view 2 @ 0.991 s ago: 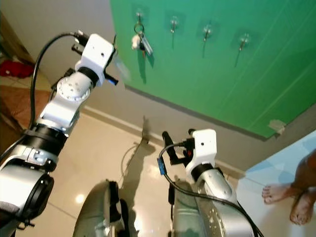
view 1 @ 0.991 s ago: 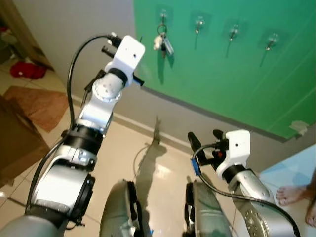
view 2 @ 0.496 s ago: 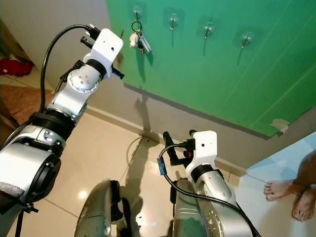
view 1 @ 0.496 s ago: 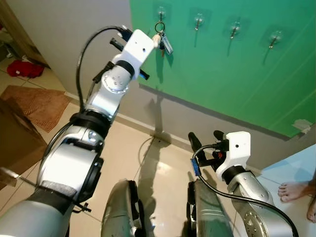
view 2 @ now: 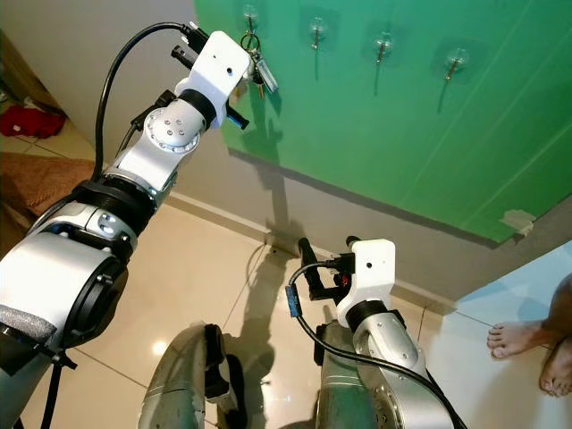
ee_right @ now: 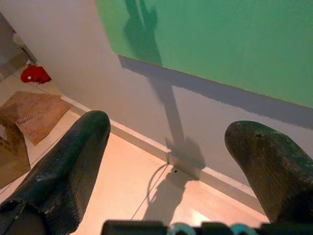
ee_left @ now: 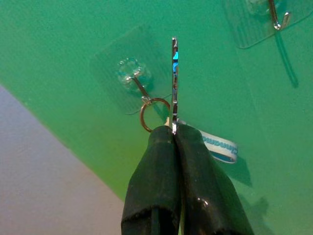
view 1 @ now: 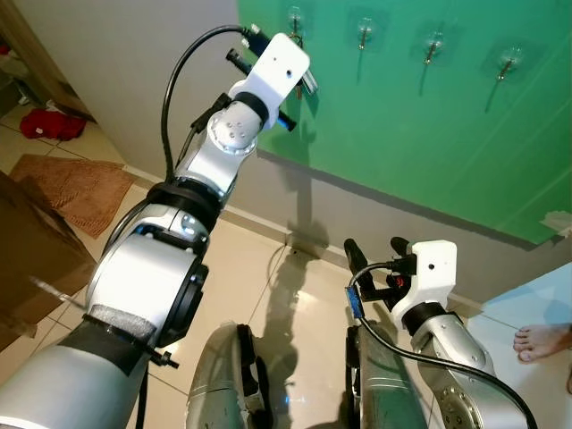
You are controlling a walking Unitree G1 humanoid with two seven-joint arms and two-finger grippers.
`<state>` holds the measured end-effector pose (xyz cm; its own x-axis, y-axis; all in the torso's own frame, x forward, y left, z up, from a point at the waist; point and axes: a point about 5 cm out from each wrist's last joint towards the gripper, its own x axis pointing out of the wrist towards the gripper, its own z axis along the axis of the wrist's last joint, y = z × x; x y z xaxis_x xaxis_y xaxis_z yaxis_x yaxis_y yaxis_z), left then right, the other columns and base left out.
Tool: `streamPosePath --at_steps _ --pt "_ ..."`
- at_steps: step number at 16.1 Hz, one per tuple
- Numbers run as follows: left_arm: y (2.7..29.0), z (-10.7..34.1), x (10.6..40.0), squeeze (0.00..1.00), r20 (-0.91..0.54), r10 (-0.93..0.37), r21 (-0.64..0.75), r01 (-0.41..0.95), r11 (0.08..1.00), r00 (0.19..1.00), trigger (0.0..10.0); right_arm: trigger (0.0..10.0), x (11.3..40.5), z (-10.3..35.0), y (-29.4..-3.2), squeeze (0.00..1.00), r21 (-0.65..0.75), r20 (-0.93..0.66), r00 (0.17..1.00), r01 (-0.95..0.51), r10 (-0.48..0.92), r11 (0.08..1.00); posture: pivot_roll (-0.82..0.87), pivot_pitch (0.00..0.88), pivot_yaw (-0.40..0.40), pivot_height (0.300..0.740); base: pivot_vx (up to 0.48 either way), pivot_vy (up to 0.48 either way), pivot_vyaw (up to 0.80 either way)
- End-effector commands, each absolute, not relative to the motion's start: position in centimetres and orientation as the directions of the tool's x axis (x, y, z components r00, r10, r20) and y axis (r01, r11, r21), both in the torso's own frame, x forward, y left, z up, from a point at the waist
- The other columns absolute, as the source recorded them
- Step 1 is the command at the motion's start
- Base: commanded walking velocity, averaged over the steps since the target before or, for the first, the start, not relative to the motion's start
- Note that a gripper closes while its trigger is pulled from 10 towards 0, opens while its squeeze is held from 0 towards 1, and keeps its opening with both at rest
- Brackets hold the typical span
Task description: Hang keys on a hook
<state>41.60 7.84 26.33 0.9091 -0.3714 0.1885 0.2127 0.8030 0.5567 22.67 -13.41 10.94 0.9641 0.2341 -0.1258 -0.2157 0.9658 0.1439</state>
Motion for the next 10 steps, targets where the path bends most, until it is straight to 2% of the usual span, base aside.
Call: streamPosePath --at_steps 1,7,10 --pt "7.8 27.0 41.7 0.0 0.205 -0.371 0.542 0.21 0.813 0.906 0.0 10.0 22.4 11.2 -13.8 0.0 0.136 -0.111 0.973 -0.189 0.204 0.973 -0.31 0.203 0.089 0.634 0.0 0.0 0.0" --pt "5.9 28.4 41.6 0.0 0.213 -0.411 0.563 0.233 0.793 0.886 0.0 10.0 22.1 11.0 -13.8 0.0 0.138 -0.104 0.981 -0.151 0.166 0.979 -0.36 0.176 0.132 0.634 0.0 0.0 0.0" --pt "5.8 29.0 41.7 0.0 0.214 -0.403 0.577 0.218 0.787 0.89 0.0 10.0 21.6 11.0 -13.8 0.0 0.141 -0.107 0.983 -0.136 0.152 0.981 -0.38 0.18 0.145 0.634 0.0 0.0 0.0"
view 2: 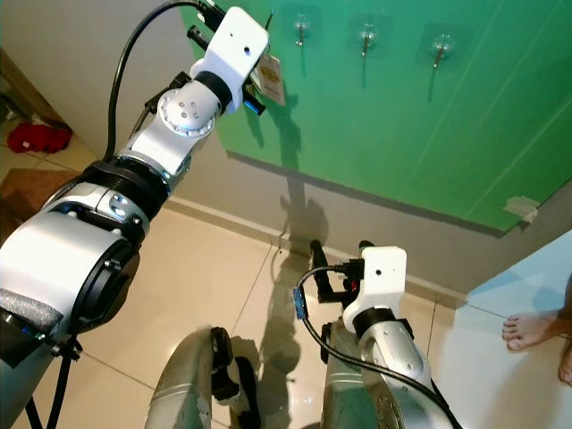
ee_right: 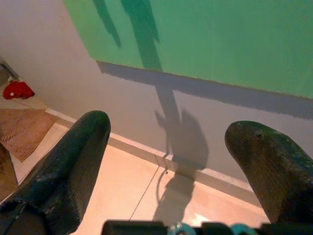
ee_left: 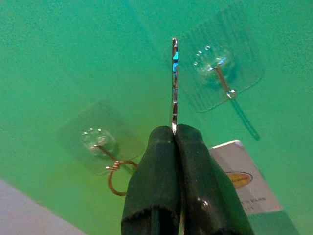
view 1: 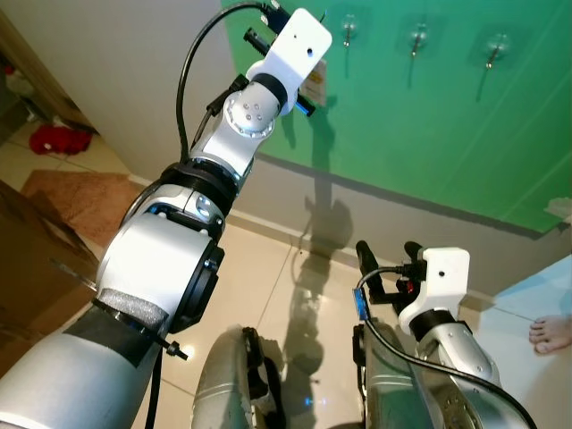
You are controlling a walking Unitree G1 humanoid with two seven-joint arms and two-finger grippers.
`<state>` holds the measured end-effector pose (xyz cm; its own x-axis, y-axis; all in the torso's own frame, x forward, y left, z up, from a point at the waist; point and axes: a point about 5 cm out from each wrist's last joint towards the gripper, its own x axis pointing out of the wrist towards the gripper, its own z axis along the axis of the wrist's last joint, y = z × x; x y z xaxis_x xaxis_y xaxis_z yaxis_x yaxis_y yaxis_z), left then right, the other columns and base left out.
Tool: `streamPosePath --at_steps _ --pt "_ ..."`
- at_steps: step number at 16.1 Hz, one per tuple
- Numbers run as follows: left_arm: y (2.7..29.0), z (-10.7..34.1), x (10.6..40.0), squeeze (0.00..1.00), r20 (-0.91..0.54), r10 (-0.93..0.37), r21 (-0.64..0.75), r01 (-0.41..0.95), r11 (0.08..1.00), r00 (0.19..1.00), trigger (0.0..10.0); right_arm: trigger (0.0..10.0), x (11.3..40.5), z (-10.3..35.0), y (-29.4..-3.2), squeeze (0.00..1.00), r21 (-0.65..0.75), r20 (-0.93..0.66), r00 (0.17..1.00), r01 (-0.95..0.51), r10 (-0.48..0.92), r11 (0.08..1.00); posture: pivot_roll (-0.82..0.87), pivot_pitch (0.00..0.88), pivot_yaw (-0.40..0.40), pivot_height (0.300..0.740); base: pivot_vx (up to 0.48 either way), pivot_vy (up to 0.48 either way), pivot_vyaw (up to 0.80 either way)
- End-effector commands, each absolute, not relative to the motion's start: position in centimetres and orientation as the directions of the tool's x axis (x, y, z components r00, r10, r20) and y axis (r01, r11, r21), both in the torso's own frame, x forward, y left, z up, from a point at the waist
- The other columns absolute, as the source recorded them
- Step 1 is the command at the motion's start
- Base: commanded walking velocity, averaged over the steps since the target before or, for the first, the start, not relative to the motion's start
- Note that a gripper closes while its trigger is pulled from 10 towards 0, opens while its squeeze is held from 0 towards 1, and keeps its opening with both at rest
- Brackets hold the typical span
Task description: Hang keys on a hook
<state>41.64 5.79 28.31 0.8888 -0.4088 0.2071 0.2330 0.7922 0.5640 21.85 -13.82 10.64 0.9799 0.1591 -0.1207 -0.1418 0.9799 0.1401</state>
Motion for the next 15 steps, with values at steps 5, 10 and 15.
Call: streamPosePath --at_steps 5,10,15 --pt "5.1 29.2 41.7 0.0 0.203 -0.406 0.593 0.218 0.775 0.891 0.0 10.0 20.8 10.9 -14.2 0.0 0.138 -0.11 0.989 -0.088 0.104 0.987 -0.44 0.196 0.161 0.634 0.0 0.0 0.0" --pt "5.1 28.6 41.8 0.0 0.174 -0.399 0.606 0.222 0.764 0.9 0.0 10.0 20.3 11.0 -14.5 0.0 0.132 -0.115 0.989 -0.074 0.089 0.988 -0.45 0.212 0.158 0.634 0.0 0.0 0.0" --pt "5.1 28.2 41.8 0.0 0.158 -0.39 0.62 0.216 0.754 0.907 0.0 10.0 20.1 11.1 -14.6 0.0 0.128 -0.122 0.989 -0.071 0.087 0.989 -0.45 0.217 0.152 0.634 0.0 0.0 0.0"
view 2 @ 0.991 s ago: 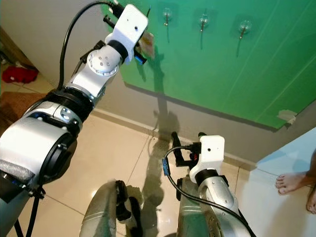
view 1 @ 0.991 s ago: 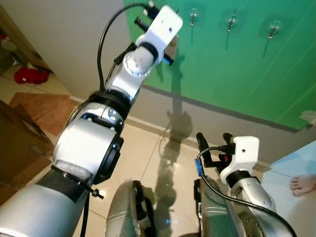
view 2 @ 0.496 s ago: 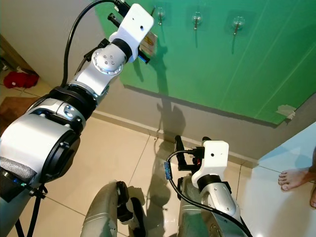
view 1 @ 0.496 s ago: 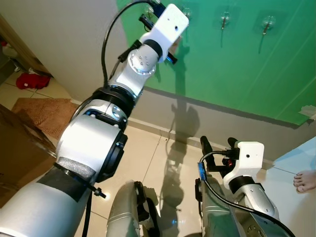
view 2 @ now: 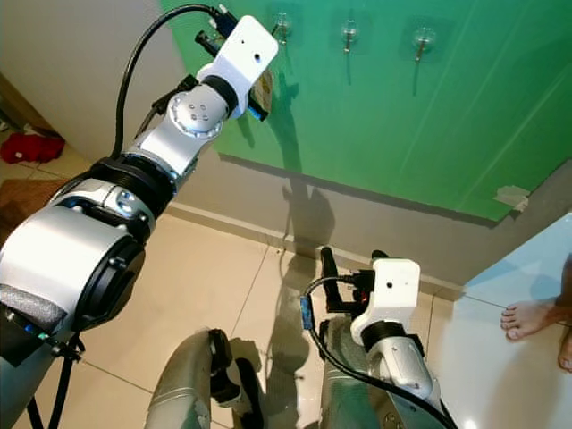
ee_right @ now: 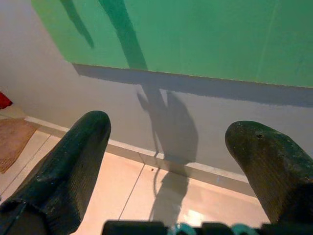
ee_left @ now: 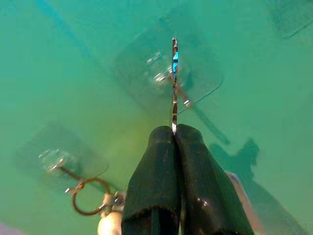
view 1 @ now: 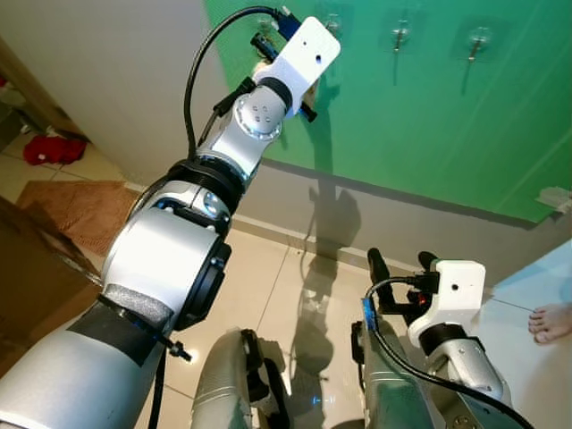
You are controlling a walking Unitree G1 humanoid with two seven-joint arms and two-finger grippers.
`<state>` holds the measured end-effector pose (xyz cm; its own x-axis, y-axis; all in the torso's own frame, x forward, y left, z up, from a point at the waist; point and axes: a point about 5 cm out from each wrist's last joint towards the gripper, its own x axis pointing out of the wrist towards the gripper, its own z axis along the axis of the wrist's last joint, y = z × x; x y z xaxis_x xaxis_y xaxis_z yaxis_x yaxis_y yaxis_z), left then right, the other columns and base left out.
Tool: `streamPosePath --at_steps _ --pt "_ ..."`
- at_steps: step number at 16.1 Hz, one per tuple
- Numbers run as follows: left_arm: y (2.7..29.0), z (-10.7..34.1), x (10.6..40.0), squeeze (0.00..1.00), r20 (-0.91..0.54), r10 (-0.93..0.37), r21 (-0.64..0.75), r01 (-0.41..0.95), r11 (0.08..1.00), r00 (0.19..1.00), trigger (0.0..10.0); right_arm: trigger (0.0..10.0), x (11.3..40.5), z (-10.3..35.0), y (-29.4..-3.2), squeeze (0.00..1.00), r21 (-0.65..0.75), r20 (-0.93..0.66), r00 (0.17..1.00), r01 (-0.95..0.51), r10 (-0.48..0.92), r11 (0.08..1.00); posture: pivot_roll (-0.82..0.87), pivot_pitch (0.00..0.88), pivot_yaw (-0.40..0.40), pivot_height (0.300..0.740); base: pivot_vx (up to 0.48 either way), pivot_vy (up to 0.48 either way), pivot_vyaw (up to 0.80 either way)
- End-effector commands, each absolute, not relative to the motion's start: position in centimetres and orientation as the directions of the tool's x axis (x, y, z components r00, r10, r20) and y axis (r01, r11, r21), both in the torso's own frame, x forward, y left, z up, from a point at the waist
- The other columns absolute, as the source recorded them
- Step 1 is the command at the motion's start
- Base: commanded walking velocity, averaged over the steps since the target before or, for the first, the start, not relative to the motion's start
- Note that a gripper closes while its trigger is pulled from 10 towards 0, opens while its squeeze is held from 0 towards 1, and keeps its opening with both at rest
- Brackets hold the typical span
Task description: Hang keys on a hook
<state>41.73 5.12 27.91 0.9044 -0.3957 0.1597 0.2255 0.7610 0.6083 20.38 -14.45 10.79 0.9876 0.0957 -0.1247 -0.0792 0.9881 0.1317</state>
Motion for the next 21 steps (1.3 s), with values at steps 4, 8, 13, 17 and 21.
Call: streamPosePath --at_steps 4,8,13,17,21 --pt "5.0 28.3 41.8 0.0 0.158 -0.392 0.628 0.214 0.748 0.906 0.0 10.0 20.1 11.1 -14.6 0.0 0.124 -0.123 0.989 -0.072 0.087 0.99 -0.46 0.218 0.15 0.634 0.0 0.0 0.0" --pt "4.4 27.6 41.6 0.0 0.125 -0.409 0.643 0.24 0.727 0.904 0.0 10.0 20.0 11.1 -14.6 0.0 0.128 -0.125 0.989 -0.066 0.082 0.99 -0.46 0.223 0.156 0.634 0.0 0.0 0.0" --pt "3.5 24.7 41.1 0.0 0.034 -0.46 0.65 0.33 0.685 0.887 0.0 10.0 19.7 11.1 -14.6 0.0 0.131 -0.13 0.988 -0.061 0.078 0.989 -0.46 0.23 0.155 0.634 0.0 0.0 0.0" --pt "4.3 26.0 41.4 0.0 0.095 -0.422 0.614 0.281 0.738 0.902 0.0 10.0 19.6 11.1 -14.6 0.0 0.128 -0.135 0.988 -0.062 0.08 0.99 -0.46 0.232 0.148 0.634 0.0 0.0 0.0" --pt "4.8 27.6 41.6 0.0 0.159 -0.409 0.582 0.25 0.774 0.898 0.0 10.0 19.6 11.1 -14.7 0.0 0.125 -0.138 0.987 -0.069 0.086 0.99 -0.46 0.23 0.139 0.634 0.0 0.0 0.0"
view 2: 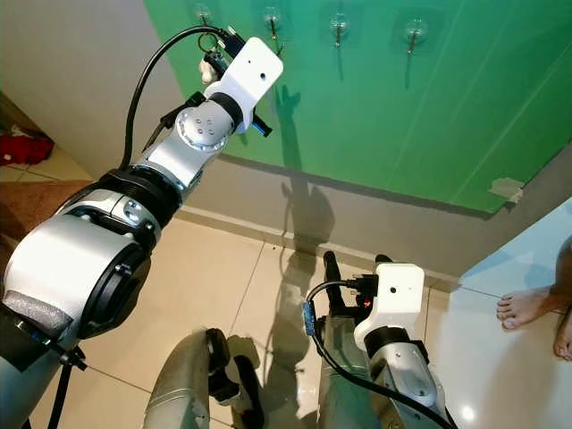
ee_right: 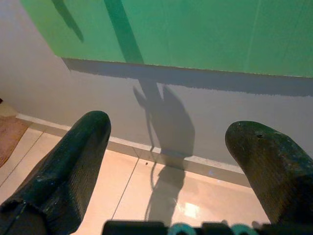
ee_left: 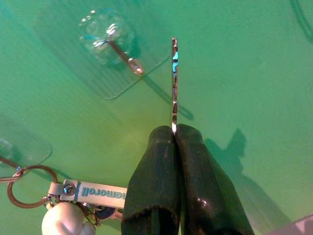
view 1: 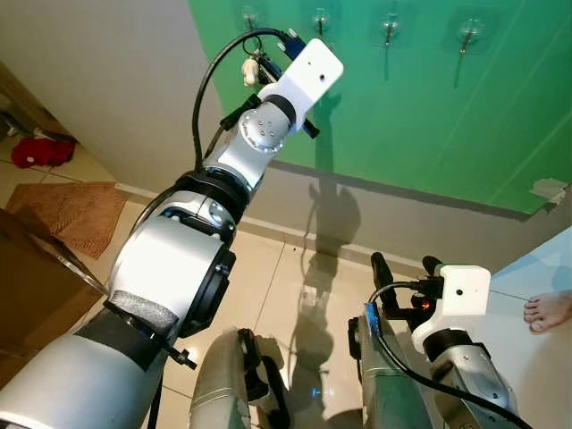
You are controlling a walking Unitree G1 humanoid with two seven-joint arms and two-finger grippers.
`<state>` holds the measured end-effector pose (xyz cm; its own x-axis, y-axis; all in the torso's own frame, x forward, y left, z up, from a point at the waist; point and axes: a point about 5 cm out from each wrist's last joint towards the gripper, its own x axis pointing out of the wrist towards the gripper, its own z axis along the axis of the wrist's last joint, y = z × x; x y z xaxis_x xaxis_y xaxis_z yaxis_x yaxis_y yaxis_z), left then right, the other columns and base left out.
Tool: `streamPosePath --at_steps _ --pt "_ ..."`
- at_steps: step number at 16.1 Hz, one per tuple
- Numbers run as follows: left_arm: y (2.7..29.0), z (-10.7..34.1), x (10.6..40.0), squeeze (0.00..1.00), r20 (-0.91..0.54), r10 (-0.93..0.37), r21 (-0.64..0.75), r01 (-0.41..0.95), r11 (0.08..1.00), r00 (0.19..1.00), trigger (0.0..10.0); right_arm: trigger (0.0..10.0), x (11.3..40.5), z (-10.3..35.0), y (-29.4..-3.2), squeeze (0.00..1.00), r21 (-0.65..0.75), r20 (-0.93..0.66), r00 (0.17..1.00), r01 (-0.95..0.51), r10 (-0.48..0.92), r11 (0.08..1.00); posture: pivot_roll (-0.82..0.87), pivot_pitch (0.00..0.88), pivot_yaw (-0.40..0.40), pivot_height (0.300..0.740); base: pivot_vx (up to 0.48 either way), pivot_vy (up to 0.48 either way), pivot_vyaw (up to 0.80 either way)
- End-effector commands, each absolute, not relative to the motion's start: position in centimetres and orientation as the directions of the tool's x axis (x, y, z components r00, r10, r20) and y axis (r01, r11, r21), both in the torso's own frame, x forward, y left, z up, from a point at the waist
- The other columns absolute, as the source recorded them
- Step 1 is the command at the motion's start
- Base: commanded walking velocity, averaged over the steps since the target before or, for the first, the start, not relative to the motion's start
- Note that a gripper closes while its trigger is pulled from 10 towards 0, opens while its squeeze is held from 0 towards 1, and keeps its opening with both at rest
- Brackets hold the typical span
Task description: Hang keys on a hook
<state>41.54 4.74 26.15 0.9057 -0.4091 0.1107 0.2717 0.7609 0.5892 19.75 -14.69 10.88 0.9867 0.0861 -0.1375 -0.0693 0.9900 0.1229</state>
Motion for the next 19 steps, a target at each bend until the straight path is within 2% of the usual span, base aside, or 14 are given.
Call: streamPosePath --at_steps 1,9,19 --pt "4.8 27.7 41.6 0.0 0.163 -0.408 0.581 0.247 0.776 0.898 0.0 10.0 19.5 11.1 -14.7 0.0 0.124 -0.139 0.986 -0.071 0.088 0.99 -0.45 0.229 0.138 0.634 0.0 0.0 0.0" --pt "5.3 30.6 41.7 0.0 0.269 -0.377 0.531 0.191 0.826 0.886 0.0 10.0 19.5 11.0 -14.7 0.0 0.122 -0.145 0.984 -0.082 0.099 0.989 -0.45 0.215 0.135 0.634 0.0 0.0 0.0" --pt "4.8 29.5 41.7 0.0 0.208 -0.389 0.556 0.219 0.802 0.897 0.0 10.0 19.5 10.9 -14.7 0.0 0.122 -0.149 0.984 -0.077 0.095 0.99 -0.46 0.225 0.138 0.634 0.0 0.0 0.0"
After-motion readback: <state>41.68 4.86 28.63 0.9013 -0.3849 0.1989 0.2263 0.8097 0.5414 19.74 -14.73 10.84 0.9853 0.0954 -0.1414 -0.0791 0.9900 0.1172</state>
